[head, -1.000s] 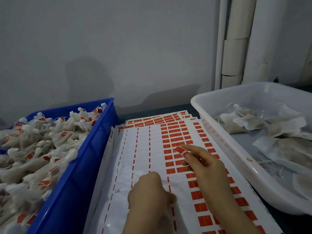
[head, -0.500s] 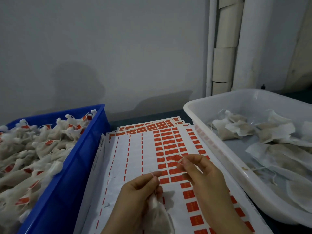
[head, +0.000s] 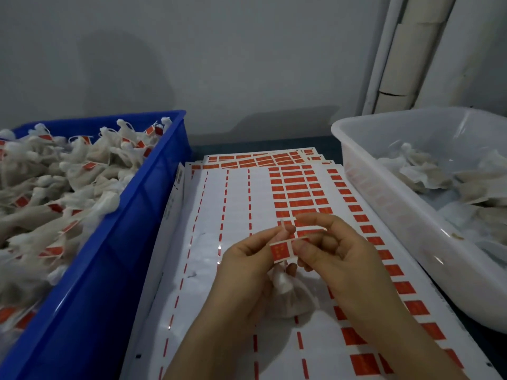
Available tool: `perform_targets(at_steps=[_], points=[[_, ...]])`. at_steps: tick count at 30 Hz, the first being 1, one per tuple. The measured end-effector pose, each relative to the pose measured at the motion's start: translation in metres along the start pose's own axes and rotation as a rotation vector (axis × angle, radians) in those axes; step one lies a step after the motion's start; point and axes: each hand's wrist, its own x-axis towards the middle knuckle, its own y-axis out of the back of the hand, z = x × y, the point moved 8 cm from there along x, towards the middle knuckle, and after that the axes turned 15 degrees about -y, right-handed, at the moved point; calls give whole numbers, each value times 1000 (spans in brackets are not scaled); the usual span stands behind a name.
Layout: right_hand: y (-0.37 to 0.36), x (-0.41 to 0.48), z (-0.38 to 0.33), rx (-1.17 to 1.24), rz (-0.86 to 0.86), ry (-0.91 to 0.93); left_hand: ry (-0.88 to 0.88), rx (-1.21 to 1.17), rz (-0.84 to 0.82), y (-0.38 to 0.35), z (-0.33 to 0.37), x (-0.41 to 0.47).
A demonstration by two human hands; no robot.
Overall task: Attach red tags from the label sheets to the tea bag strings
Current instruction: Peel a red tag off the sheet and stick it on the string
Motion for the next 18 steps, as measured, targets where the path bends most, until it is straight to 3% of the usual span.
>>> perform_targets(at_steps=[18], points=[[6,-1,1,-32,96,93,31,-36,-43,-6,-4,-2]])
